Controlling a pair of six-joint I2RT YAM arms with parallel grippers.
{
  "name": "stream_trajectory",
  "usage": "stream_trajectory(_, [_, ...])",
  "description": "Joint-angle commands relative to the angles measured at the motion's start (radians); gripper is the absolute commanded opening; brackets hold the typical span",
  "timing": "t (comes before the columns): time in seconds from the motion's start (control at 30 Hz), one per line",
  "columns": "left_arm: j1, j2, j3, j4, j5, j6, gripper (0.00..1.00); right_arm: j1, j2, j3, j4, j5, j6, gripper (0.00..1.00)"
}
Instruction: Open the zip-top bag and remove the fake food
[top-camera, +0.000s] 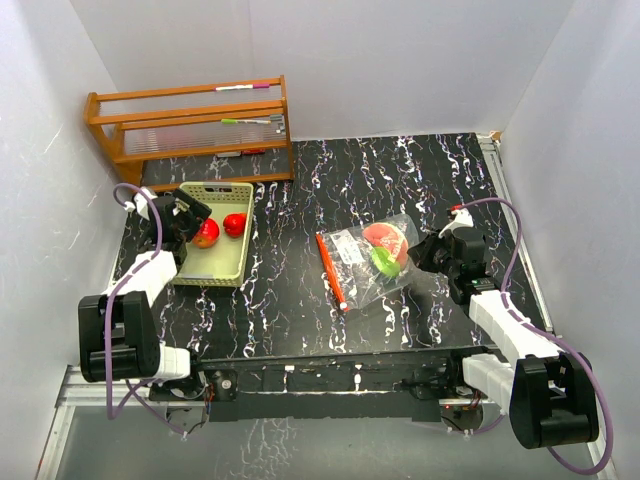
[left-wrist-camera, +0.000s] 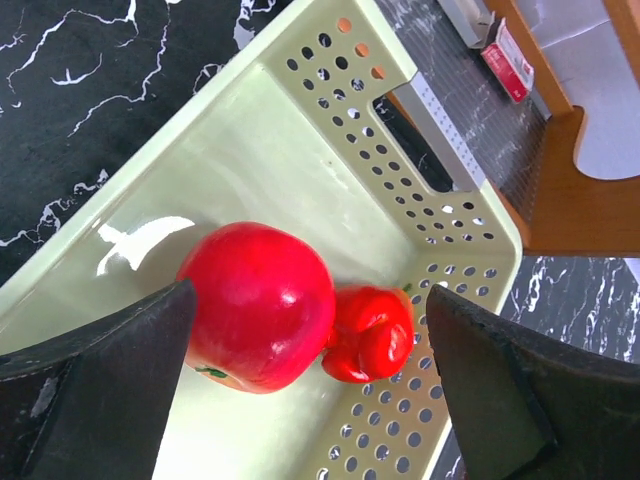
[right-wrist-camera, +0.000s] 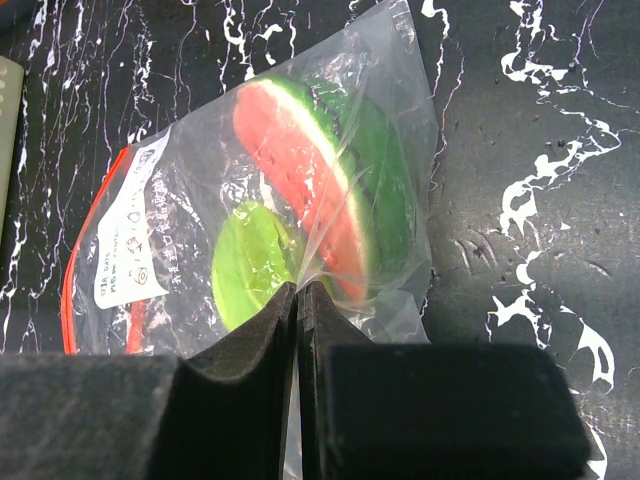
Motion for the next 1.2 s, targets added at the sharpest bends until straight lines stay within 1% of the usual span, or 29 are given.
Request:
stream_trajectory(0.0, [0.002, -0.067, 0.0, 0.022, 0.029, -0.025, 0.97, -0.003, -0.012, 0.004, 0.04, -0.016, -0.009, 0.08])
stream_trajectory(0.1, [-0.002, -0.103, 0.001, 0.017, 0.057, -0.031, 0.97, -0.003, -0.018, 0.002, 0.034, -0.016, -0.009, 0.08])
stream_trajectory(0.2, [-0.056, -0.143, -0.001, 0.003, 0.079, -0.031, 0.97, -0.003, -0.024, 0.003, 0.035, -0.01, -0.004, 0.08])
stream_trajectory(0.27, [-0.13, -0.174, 0.004, -0.023, 0.062, -0.015, 0.97, -0.002, -0.023, 0.012, 0.035, -0.011, 0.0, 0.08])
stream_trajectory(0.33, [-0.238, -0.208, 0.005, -0.046, 0.019, 0.007, 0.97, -0.003, -0.02, 0.018, 0.038, -0.017, 0.003, 0.08])
stream_trajectory(0.43, [-0.371, -0.252, -0.04, -0.016, 0.02, -0.013, 0.97, -0.001, -0.021, 0.015, 0.04, -0.024, 0.009, 0.08])
stream_trajectory(0.47, [-0.412, -0.261, -0.069, 0.0, 0.021, -0.028, 0.96, -0.001, -0.028, 0.011, 0.041, -0.021, 0.012, 0.08])
stream_trajectory(0.6, [-0.543, -0.271, -0.135, 0.044, 0.033, -0.068, 0.84, -0.001, -0.052, 0.004, 0.044, -0.02, 0.018, 0.08])
stream_trajectory(0.73, [-0.667, -0.232, -0.22, 0.148, 0.068, -0.118, 0.78, -0.001, -0.035, 0.004, 0.042, -0.03, 0.02, 0.08])
stream_trajectory(0.9, [-0.796, -0.122, -0.283, 0.273, 0.064, -0.202, 0.71, -0.002, -0.036, -0.001, 0.04, -0.038, 0.02, 0.07])
stream_trajectory(0.97, [-0.825, -0.083, -0.288, 0.31, 0.048, -0.22, 0.63, -0.001, -0.035, 0.005, 0.029, -0.032, 0.013, 0.08])
stream_trajectory(1.07, [-0.833, 0.002, -0.286, 0.389, 0.057, -0.231, 0.49, -0.001, -0.032, 0.011, 0.017, -0.034, 0.002, 0.08])
stream_trajectory(1.13, [-0.832, 0.08, -0.277, 0.471, 0.098, -0.232, 0.39, -0.001, -0.023, 0.008, 0.029, -0.038, 0.0, 0.08])
stream_trajectory(1.17, [-0.832, 0.115, -0.268, 0.507, 0.121, -0.233, 0.35, -0.001, -0.015, 0.006, 0.038, -0.039, 0.0, 0.08])
